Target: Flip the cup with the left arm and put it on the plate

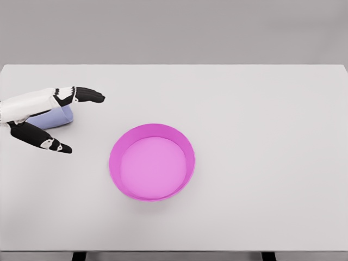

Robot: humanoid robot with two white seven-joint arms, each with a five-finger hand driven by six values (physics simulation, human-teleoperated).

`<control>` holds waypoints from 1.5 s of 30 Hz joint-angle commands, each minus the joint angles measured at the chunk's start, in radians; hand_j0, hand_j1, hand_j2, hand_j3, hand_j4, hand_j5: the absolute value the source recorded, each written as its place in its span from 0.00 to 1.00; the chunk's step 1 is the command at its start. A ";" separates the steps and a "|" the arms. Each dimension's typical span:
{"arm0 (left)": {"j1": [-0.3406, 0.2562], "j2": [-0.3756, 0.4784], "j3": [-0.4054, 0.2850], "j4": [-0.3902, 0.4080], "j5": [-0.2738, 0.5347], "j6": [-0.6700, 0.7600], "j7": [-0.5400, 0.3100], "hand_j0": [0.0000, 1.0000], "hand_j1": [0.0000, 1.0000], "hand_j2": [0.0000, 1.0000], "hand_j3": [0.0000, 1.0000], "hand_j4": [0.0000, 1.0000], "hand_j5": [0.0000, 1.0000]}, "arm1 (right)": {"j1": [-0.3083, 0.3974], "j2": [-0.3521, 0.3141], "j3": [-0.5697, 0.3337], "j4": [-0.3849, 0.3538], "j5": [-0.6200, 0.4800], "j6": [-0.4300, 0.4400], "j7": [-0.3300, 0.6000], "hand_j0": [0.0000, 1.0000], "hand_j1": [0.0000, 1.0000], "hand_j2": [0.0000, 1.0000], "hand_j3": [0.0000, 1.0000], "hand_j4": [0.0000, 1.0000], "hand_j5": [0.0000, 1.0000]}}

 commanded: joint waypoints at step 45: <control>-0.173 -0.222 -0.060 0.383 -0.317 0.695 0.000 1.00 1.00 1.00 1.00 1.00 1.00 | 0.000 0.000 -0.001 0.000 0.000 0.000 -0.001 1.00 1.00 1.00 1.00 1.00 1.00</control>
